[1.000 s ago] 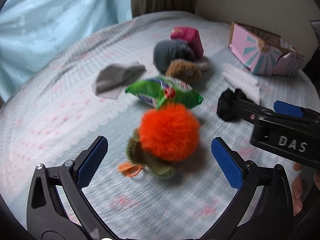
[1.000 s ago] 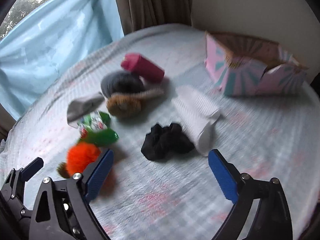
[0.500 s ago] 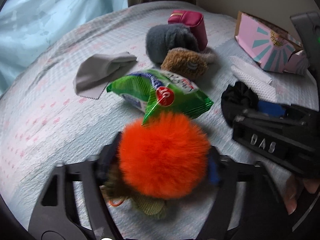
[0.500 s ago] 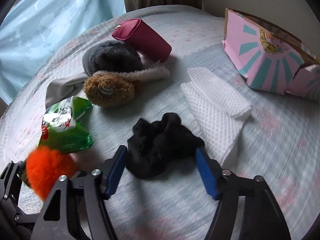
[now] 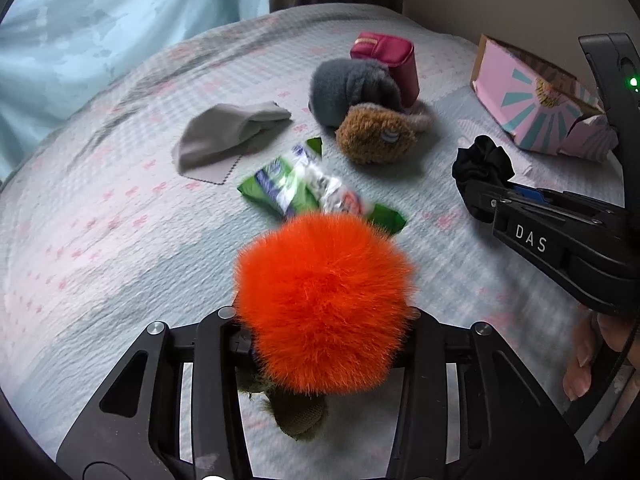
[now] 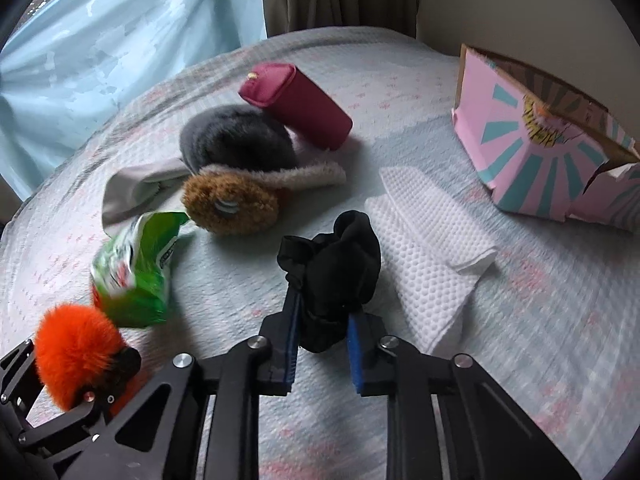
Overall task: Organize soft objects
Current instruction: 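Carry pompom and scrunchie into the cardboard box and open both tools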
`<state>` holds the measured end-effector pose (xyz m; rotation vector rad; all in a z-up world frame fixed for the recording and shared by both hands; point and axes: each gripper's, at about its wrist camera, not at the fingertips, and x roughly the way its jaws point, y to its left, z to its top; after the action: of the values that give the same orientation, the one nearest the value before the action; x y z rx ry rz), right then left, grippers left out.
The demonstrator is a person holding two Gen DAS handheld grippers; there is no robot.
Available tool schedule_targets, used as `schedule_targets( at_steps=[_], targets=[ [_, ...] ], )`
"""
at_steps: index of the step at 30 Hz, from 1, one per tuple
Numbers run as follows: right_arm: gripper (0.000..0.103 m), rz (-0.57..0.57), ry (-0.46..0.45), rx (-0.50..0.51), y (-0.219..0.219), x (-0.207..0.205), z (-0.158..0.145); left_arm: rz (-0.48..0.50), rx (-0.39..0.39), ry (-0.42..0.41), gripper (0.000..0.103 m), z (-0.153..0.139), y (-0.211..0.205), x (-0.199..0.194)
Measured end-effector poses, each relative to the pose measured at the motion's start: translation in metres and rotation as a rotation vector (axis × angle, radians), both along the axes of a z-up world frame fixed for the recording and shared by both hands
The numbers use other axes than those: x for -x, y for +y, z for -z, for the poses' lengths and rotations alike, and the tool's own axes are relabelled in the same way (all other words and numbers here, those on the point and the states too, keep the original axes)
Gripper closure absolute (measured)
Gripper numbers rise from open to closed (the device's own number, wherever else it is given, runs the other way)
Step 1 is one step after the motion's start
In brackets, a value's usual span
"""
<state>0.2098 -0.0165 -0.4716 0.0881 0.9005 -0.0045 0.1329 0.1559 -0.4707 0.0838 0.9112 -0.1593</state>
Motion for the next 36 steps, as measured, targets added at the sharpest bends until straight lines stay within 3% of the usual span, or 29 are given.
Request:
schedule_targets(
  at_steps=[9,21,28,36],
  targets=[
    [0.084,-0.025,-0.041,0.011,0.0,0.028,-0.066,-0.056,0.022,-0.027,0.066,-0.066,0.008,0.012],
    [0.084,0.012,-0.141,-0.037,-0.029,0.052,-0.208,-0.145,0.025,-0.137,0.066,-0.21,0.005,-0.004],
    [0.084,0.025,-0.245,-0.041,-0.081,0.045,-0.272,-0.144,0.021,-0.214,0.066,-0.275,-0.051,-0.038],
    [0.084,0.034,-0.278,-0.006,-0.181,0.024,-0.307,-0.129,0.054,-0.208,0.066,-0.307,-0.154,-0.085]
  ],
)
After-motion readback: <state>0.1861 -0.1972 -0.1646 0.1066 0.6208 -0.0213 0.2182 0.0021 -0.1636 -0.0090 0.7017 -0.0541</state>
